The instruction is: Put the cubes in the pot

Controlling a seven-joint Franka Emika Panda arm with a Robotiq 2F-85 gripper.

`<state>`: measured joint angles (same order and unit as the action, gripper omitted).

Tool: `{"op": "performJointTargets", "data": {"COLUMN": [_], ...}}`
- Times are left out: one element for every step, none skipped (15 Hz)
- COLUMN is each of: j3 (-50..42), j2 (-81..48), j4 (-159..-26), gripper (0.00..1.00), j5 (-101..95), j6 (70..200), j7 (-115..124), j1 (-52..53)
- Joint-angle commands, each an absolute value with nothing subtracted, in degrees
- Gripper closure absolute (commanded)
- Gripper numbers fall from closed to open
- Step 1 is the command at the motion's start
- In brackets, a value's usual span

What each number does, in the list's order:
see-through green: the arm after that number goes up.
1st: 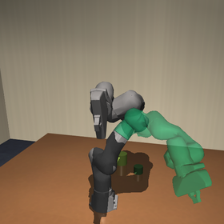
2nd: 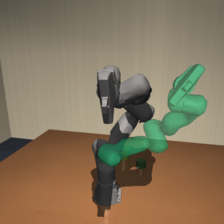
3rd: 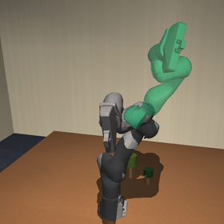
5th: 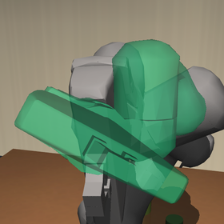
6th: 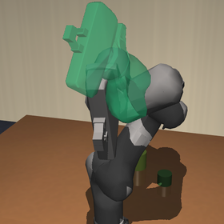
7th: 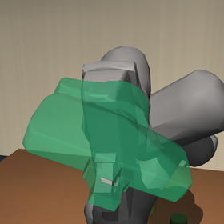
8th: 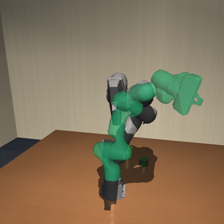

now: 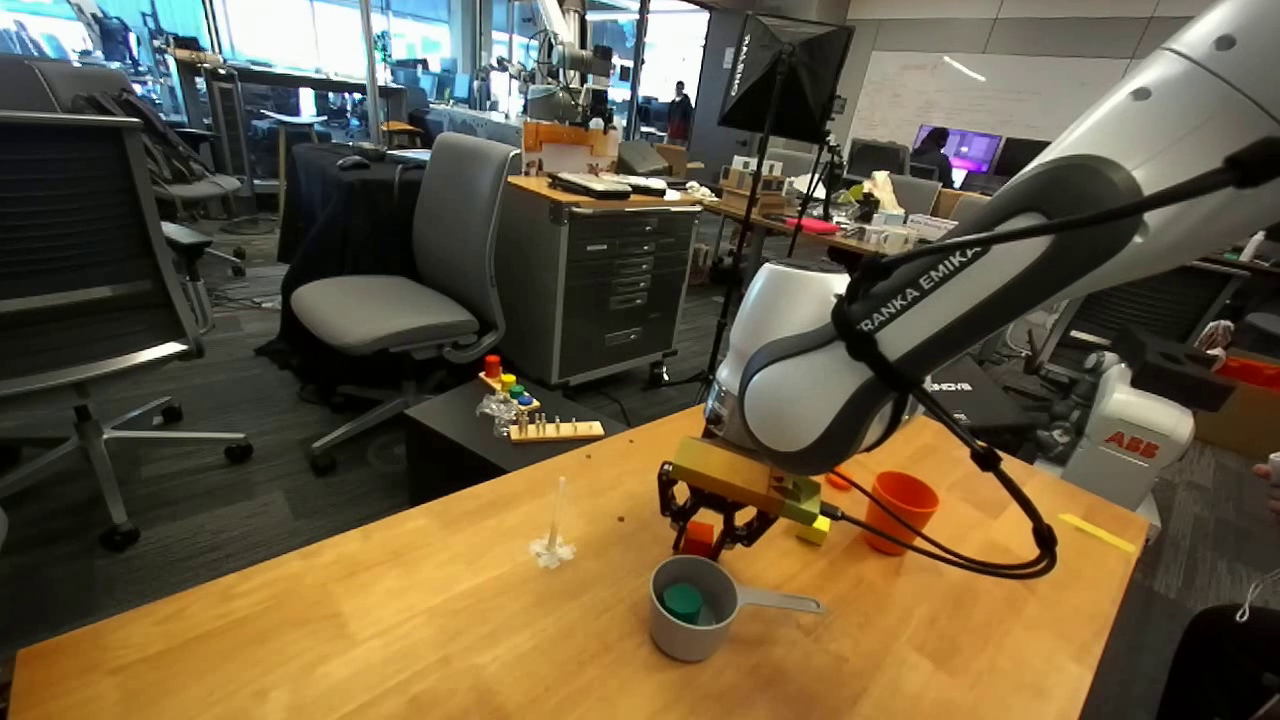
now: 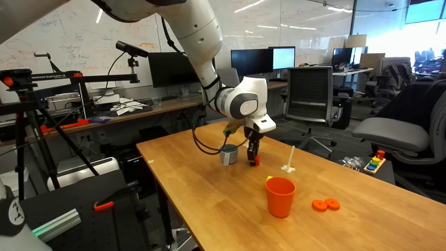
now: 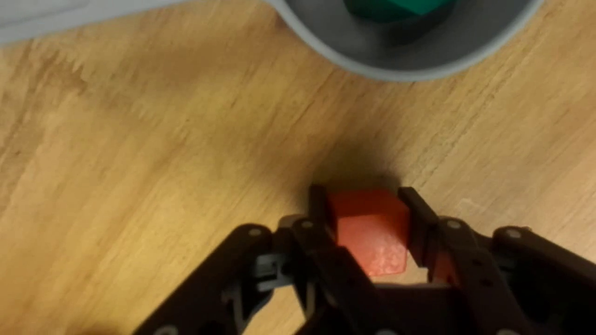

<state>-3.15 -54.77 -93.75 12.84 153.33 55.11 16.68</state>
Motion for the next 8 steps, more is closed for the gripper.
{"op": "performJointTargets", "data": {"j3": [-2.68,-2.80,-2.73,-2.62,-2.51,-2.29,-1.85,-1.43], "j2": [-55.02,-54.84,-54.65,-54.39,-54.12,-53.75,-53.35,-52.92], "j4": [-92.18,-91.91,-91.72,-91.39,-90.98,-90.46,-89.99,-89.64], "gripper": [0.86,0.88,0.88,0.88,0.88,0.88,0.88,0.88], "j5": [12.25,12.16,12.24,12.30,12.35,12.41,12.60,12.71], "j6": [154.39,154.41,154.60,154.77,154.97,155.08,155.12,155.17], "j7": [54.20,54.22,54.20,54.17,54.20,54.22,54.20,54.18], "j1": [15.67,15.70,15.64,15.62,15.71,15.86,15.95,16.12]}}
